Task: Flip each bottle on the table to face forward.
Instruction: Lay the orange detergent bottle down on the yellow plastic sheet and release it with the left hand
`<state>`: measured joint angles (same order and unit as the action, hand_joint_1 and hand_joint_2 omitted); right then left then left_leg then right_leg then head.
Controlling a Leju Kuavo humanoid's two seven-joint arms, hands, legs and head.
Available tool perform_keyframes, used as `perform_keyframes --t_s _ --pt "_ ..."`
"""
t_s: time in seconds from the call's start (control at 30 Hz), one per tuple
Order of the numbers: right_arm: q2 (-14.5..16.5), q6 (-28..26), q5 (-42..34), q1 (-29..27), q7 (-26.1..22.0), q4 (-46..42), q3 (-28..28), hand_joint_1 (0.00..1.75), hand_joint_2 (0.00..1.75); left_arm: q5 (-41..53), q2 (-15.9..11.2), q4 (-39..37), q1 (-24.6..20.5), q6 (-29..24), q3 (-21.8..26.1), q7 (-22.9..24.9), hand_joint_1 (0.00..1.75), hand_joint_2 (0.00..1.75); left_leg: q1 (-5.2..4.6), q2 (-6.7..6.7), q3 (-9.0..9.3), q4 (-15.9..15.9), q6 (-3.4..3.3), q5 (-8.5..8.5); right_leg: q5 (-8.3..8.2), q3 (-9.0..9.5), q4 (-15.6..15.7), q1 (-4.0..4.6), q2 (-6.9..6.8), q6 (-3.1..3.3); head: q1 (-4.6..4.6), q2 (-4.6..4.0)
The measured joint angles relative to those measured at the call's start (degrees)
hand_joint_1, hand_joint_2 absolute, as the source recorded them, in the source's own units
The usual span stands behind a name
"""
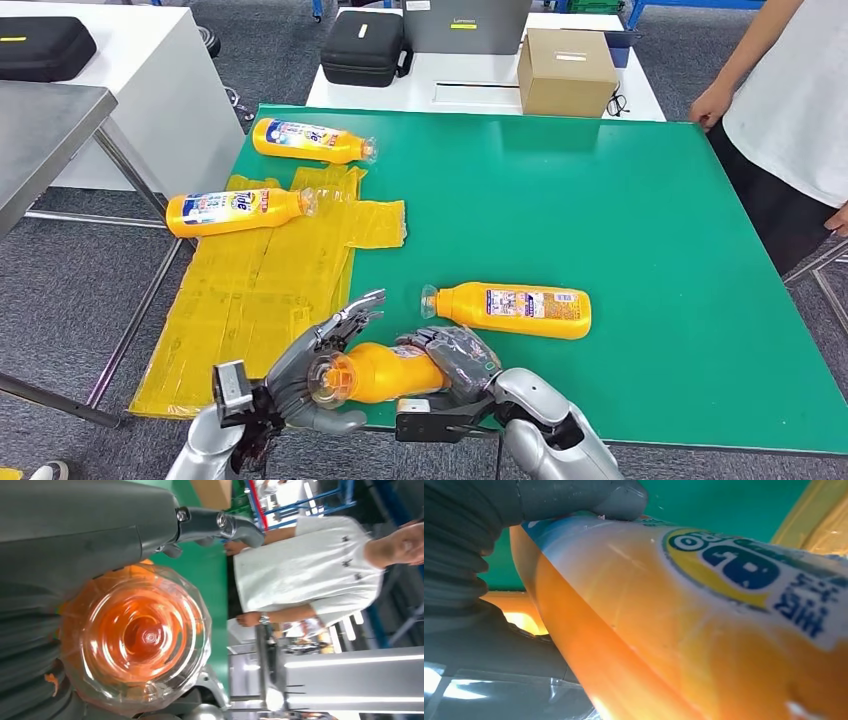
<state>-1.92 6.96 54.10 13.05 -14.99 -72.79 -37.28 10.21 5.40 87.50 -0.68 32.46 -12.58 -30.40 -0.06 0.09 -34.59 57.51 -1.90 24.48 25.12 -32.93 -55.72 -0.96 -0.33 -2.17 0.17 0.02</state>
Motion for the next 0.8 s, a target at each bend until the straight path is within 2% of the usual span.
perform_keyframes --t_s 0.03,0.07,0.17,0.2,0.37,0.63,0.67,0.77,0.8 --pt "-0.25 -0.05 -0.39 0.38 0.09 0.12 -0.29 1.75 1.75 0.76 -0.23 -0.04 -0.23 -0.59 -0.54 0.45 0.01 1.75 0.00 0.00 0.00 0.00 0.00 0.00 0.00 0.00 0.00 0.00 0.00 0.00 0.01 0.00" --pt "-0.50 -0.10 -0.83 0.75 0.20 0.22 -0.57 1.75 1.75 1.49 -0.49 -0.08 -0.51 -1.17 -1.10 0.76 0.16 1.75 0.00 -0.01 0.00 0.00 0.00 0.00 0.00 0.01 0.00 0.00 -0.01 0.00 0.01 0.00" --pt "-1.24 -0.39 -2.31 1.55 0.38 0.34 -0.96 1.75 1.75 3.09 -1.34 -0.18 -1.21 -2.82 -2.66 1.07 1.46 1.75 -0.01 -0.01 0.00 0.00 -0.01 0.00 -0.02 0.02 0.00 0.00 -0.01 -0.01 0.01 0.00" --pt "-1.46 -0.49 -2.77 1.75 0.38 0.33 -0.99 1.75 1.75 3.37 -1.60 -0.19 -1.34 -3.21 -3.03 1.04 1.75 1.75 -0.01 -0.01 0.00 0.01 -0.01 -0.01 -0.02 0.02 0.00 0.00 0.00 -0.01 0.01 0.00" --pt "-2.36 -0.61 -3.99 2.37 0.08 -1.07 -0.87 1.75 1.75 4.73 -2.74 -0.18 -1.48 -4.18 -4.41 0.61 1.75 1.75 0.00 -0.01 -0.01 0.01 -0.03 -0.03 -0.02 0.02 -0.01 0.00 -0.01 -0.01 0.00 0.00" --pt "-2.80 -0.50 -5.23 2.72 -0.95 -5.18 0.21 1.75 1.75 5.81 -2.94 0.83 -1.86 -5.92 -4.79 -0.54 1.75 1.75 0.00 -0.02 -0.03 0.00 -0.04 -0.03 -0.02 0.03 -0.01 0.00 -0.02 -0.01 0.01 0.00" --pt "-2.86 -0.44 -5.29 2.73 -1.08 -5.74 0.40 1.44 1.75 5.89 -2.94 1.11 -1.92 -6.04 -4.78 -0.69 1.75 1.75 0.00 -0.03 -0.03 0.00 -0.04 -0.03 -0.02 0.03 -0.01 0.00 -0.03 -0.01 0.01 0.00" --pt "-2.96 -0.12 -5.33 2.75 -1.31 -6.97 0.74 0.14 1.75 5.96 -2.91 1.93 -1.93 -6.53 -4.73 -1.38 1.75 1.75 -0.01 -0.03 -0.04 0.00 -0.04 -0.03 -0.02 0.04 -0.01 0.00 -0.02 -0.01 0.01 0.00" --pt "-2.96 -0.02 -5.33 2.78 -1.33 -7.28 0.80 0.00 1.75 5.97 -2.90 2.28 -1.79 -6.87 -4.66 -1.98 1.75 1.75 -0.01 -0.03 -0.04 0.00 -0.04 -0.03 -0.02 0.04 -0.01 0.00 -0.02 -0.01 0.01 0.00"
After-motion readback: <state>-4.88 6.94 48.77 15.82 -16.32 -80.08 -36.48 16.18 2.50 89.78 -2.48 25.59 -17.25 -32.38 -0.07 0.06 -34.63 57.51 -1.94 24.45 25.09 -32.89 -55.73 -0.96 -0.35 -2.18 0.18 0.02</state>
